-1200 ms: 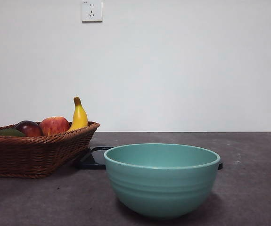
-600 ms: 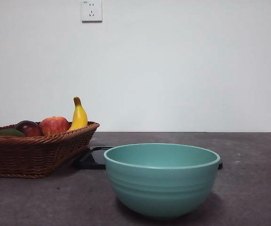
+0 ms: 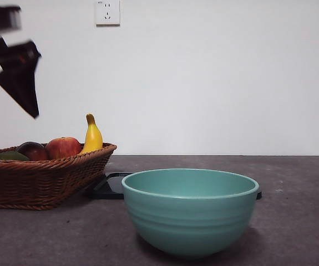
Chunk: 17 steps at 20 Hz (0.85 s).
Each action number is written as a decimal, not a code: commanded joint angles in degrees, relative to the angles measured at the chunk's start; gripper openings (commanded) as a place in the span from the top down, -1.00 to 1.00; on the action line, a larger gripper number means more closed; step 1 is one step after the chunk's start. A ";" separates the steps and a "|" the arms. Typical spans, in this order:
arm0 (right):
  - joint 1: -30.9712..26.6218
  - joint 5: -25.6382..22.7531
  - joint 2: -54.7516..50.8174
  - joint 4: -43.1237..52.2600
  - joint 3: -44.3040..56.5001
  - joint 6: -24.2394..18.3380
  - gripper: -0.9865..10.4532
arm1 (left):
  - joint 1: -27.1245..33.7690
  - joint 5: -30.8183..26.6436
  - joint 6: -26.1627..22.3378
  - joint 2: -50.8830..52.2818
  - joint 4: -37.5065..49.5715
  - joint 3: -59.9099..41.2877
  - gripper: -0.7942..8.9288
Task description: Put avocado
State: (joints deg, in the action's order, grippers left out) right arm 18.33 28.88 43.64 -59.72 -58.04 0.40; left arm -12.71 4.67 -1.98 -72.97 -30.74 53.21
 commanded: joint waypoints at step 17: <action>0.31 0.00 0.87 0.52 -0.94 0.42 0.11 | -1.22 -1.29 0.11 -14.73 1.79 1.44 0.03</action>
State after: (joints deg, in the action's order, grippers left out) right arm 18.33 28.88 44.14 -59.72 -58.04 0.40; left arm -13.67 3.31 -2.07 -86.54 -28.97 53.49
